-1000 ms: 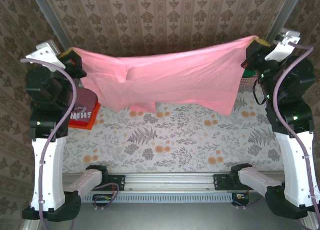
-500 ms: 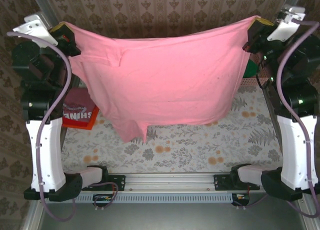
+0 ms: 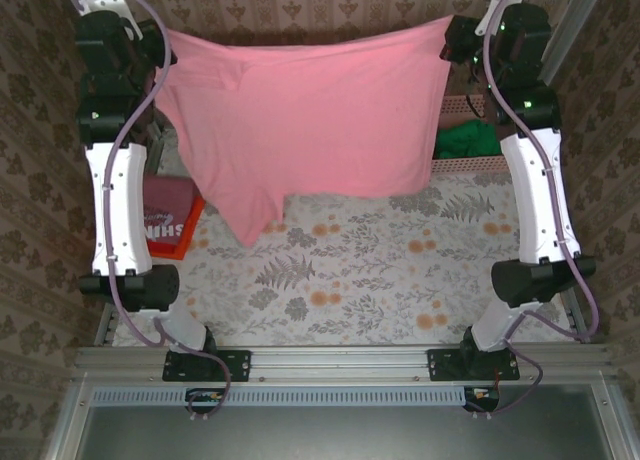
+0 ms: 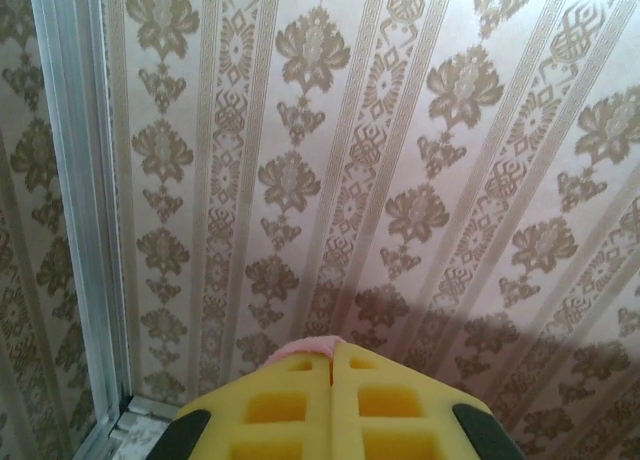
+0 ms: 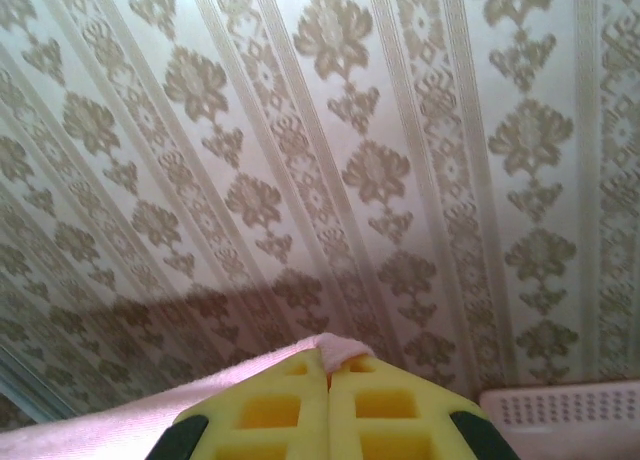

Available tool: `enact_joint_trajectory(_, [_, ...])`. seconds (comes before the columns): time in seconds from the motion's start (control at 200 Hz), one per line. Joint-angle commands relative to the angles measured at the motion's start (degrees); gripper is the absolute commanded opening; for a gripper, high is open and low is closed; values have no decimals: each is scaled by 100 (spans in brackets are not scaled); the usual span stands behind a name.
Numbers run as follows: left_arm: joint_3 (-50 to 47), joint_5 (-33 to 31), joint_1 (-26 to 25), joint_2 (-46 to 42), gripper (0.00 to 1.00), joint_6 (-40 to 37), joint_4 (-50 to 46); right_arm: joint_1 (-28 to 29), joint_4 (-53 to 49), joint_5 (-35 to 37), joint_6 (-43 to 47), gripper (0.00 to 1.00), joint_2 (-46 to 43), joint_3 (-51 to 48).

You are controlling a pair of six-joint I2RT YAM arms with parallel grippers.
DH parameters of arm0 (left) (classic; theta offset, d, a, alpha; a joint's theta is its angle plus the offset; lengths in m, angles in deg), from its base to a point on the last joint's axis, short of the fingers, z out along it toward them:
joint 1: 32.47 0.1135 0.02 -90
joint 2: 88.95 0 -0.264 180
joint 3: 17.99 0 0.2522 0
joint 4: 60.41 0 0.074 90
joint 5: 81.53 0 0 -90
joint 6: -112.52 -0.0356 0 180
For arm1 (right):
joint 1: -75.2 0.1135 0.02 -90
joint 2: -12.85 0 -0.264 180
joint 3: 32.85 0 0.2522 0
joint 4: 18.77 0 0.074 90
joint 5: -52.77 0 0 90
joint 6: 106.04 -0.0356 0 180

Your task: Fold and stack the t-shirts

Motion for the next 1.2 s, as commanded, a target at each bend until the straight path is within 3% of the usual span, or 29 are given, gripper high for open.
enact_joint_trajectory(0.0, [955,151,121,-92,0,4,-92,-68,134,-161,-213,0,17,878])
enact_joint_trajectory(0.09, [990,227,164,-216,0,14,-137,-106,-1,-83,-214,0,-69,719])
enact_joint_trajectory(0.165, [387,273,174,-604,0,31,-62,-151,128,-5,-178,0,-436,-150])
enact_joint_trajectory(0.455, [-6089,452,228,-3348,0,1079,644,-480,1197,-233,-602,0,-2621,-5661])
enact_joint_trajectory(0.655, [-9009,1416,272,-3806,0,2060,630,-476,1454,-793,-1392,0,-2516,-8027])
enact_joint_trajectory(0.78, [-9733,1580,299,-3747,0,2432,788,-472,1449,-716,-1602,0,-2049,-8597])
enact_joint_trajectory(0.955, [-9829,1563,351,-3564,0,2315,495,-474,1181,-453,-1579,0,-1477,-8788])
enact_joint_trajectory(1.195, [-10025,1590,512,-3722,0,2354,56,-475,889,-122,-1564,0,-1736,-9081])
